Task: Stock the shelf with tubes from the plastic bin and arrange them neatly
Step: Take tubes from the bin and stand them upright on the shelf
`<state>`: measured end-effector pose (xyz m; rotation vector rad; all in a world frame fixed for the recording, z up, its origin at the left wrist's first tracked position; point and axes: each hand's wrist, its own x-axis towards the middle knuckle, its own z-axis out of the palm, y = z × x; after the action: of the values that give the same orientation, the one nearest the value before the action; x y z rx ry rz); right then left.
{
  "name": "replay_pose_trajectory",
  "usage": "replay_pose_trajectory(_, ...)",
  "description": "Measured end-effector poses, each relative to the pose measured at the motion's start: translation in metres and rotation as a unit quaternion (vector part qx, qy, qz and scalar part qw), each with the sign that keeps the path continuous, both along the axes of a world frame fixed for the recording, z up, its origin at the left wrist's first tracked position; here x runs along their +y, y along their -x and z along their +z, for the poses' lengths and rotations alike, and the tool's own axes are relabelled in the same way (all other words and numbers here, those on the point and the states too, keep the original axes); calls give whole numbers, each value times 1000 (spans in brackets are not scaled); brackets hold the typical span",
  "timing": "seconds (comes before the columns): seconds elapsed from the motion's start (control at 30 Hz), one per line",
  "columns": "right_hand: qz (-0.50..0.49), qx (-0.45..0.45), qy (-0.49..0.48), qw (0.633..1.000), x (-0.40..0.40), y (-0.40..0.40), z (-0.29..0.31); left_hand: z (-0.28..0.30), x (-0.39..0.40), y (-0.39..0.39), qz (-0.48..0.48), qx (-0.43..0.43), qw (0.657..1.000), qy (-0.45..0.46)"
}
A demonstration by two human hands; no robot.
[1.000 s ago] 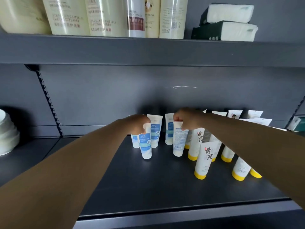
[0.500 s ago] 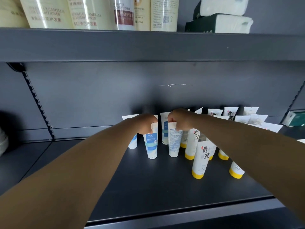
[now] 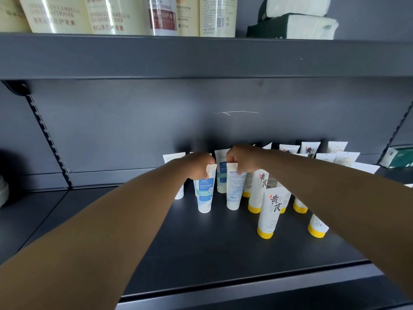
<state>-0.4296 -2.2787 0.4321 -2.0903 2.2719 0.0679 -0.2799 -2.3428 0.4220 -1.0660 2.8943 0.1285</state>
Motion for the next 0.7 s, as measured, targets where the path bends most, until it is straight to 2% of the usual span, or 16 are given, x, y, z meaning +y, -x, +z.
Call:
replay_pose_trajectory(0.47, -1, -15, -6, 1000, 1, -2, 6, 2, 1, -1, 10, 31, 999, -23)
replay_pose_trajectory(0.7, 14, -58, 45, 997, 27, -8, 28, 20, 18, -8, 22, 84, 996, -18)
